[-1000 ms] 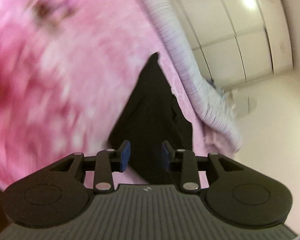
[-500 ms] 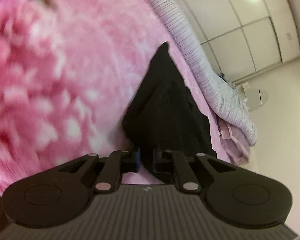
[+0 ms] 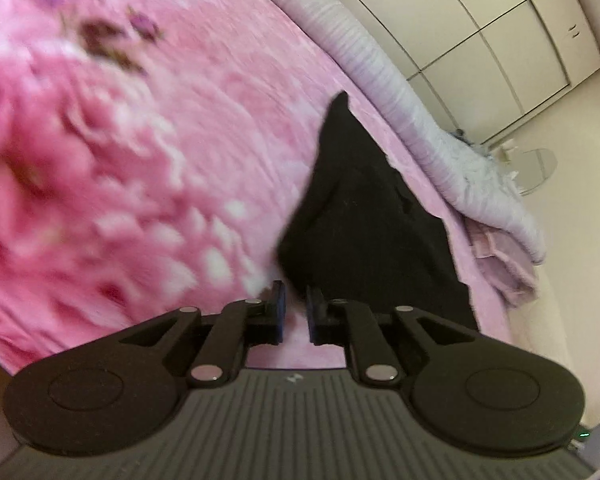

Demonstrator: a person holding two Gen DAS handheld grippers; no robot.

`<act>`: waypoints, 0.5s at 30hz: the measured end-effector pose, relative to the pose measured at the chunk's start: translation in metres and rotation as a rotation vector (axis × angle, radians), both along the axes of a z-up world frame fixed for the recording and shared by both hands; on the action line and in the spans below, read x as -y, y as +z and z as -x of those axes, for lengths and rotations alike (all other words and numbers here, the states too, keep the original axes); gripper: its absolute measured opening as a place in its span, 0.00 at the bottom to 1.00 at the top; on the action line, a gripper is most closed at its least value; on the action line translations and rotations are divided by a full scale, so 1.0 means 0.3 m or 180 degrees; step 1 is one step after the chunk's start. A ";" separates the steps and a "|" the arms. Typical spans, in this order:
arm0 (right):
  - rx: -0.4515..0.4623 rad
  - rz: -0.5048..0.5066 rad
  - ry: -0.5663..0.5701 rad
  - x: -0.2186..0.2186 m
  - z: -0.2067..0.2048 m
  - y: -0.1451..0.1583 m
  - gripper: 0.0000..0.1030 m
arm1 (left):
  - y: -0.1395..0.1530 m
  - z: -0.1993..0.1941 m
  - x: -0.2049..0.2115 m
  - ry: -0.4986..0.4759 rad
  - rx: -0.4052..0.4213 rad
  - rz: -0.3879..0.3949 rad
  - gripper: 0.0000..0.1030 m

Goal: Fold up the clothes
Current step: 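Grasp the folded skirt edge with both grippers and fold it again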

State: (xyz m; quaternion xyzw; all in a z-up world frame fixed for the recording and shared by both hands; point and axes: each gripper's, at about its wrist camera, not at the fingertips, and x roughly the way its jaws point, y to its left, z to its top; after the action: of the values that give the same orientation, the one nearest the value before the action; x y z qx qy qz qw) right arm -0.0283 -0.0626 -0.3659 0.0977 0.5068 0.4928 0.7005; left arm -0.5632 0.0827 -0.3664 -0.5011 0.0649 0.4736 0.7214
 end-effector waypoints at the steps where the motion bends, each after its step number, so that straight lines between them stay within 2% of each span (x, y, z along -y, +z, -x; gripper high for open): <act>1: 0.0108 0.0034 -0.0016 0.011 0.001 0.025 0.23 | 0.029 0.012 0.005 0.0046 -0.0093 -0.0047 0.07; 2: 0.0216 0.0068 -0.0032 0.021 0.002 0.051 0.26 | 0.058 0.024 0.015 0.0084 -0.0177 -0.0100 0.07; 4: 0.0667 0.0100 -0.0065 0.025 0.034 0.112 0.26 | 0.117 0.015 0.034 0.0077 -0.0300 -0.0270 0.07; 8: 0.1512 -0.0040 0.0501 -0.071 0.196 0.166 0.27 | 0.164 -0.169 -0.009 -0.0373 -0.0650 -0.0536 0.07; 11: 0.1779 -0.0005 0.1128 -0.195 0.330 0.125 0.27 | 0.144 -0.354 -0.058 -0.0844 -0.0975 -0.0685 0.08; 12: 0.1889 0.0041 0.1256 -0.225 0.357 0.105 0.27 | 0.125 -0.406 -0.067 -0.0954 -0.1175 -0.0719 0.09; 13: 0.2008 0.0095 0.1357 -0.252 0.377 0.083 0.27 | 0.104 -0.450 -0.075 -0.1037 -0.1386 -0.0747 0.10; 14: 0.2127 0.0150 0.1459 -0.278 0.398 0.062 0.27 | 0.082 -0.468 -0.079 -0.1028 -0.1606 -0.0769 0.08; 15: 0.2245 0.0206 0.1561 -0.305 0.419 0.041 0.27 | 0.065 -0.465 -0.082 -0.0981 -0.1708 -0.0804 0.03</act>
State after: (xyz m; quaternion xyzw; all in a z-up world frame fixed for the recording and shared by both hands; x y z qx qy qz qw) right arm -0.1539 0.0288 -0.3535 -0.2221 0.2597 0.6318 0.6957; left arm -0.4238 0.1072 -0.3468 -0.2494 0.2684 0.4782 0.7981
